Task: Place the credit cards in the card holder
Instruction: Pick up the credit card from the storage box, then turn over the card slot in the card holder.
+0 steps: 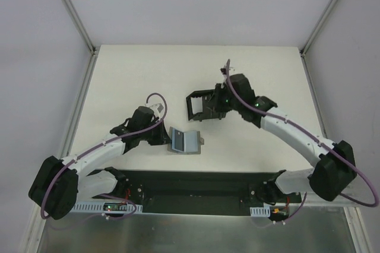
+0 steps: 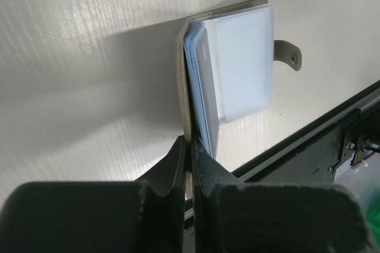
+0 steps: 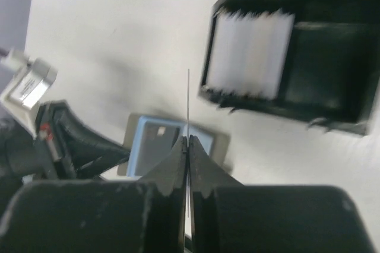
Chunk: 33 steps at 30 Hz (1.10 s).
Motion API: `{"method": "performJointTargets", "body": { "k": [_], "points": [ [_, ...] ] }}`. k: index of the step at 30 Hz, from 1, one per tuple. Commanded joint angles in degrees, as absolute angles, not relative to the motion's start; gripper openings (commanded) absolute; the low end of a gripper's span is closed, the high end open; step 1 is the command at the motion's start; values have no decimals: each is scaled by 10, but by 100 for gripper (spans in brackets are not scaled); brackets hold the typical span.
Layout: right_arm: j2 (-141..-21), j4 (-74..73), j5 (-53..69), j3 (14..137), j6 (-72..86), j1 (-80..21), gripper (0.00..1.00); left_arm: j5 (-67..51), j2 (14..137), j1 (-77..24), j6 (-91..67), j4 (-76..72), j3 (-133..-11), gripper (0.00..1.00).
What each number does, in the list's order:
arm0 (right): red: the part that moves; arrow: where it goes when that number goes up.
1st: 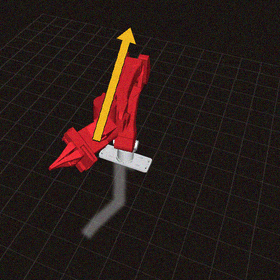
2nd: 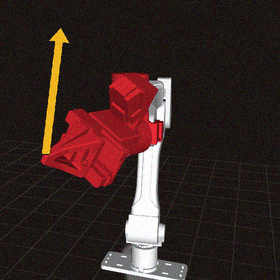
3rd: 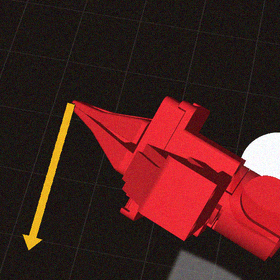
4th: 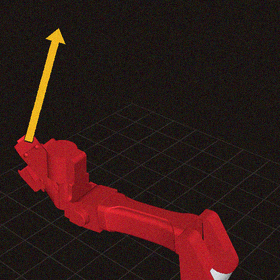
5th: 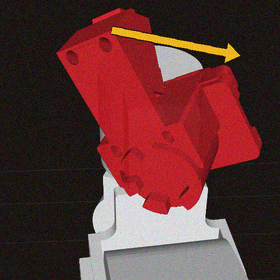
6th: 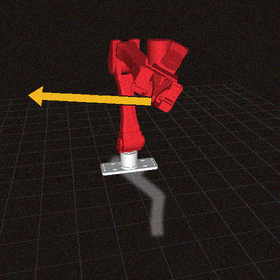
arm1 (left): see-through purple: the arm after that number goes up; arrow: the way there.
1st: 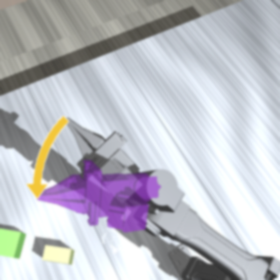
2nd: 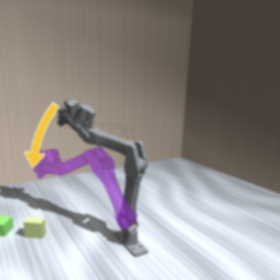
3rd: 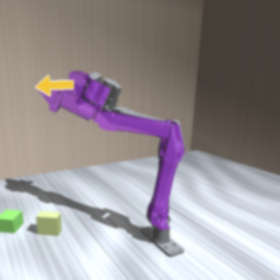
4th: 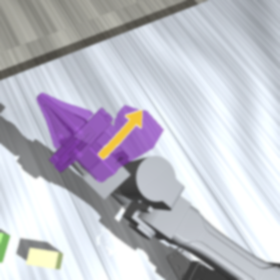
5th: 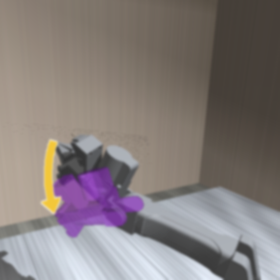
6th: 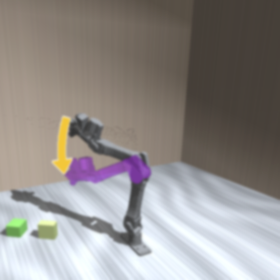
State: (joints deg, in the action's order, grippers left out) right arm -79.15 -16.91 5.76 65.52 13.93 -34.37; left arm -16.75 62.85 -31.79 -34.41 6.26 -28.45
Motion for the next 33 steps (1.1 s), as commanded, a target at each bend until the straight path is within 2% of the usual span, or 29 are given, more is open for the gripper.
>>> {"method": "performJointTargets", "body": {
  "k": [1,5,8,18,33],
  "points": [
    [-743,-27,-65,562,289,-462,0,-187,598,-316,-368,53,-276,0],
    [-777,31,-153,547,330,-567,0,-181,592,-316,-377,52,-265,0],
    [-816,50,-184,551,342,-603,0,-177,589,-316,-376,52,-258,0],
    [-894,71,-166,568,359,-635,0,-170,578,-316,-375,52,-253,0],
    [-923,68,-138,579,365,-642,0,-171,578,-316,-372,47,-250,0]
  ]
}}
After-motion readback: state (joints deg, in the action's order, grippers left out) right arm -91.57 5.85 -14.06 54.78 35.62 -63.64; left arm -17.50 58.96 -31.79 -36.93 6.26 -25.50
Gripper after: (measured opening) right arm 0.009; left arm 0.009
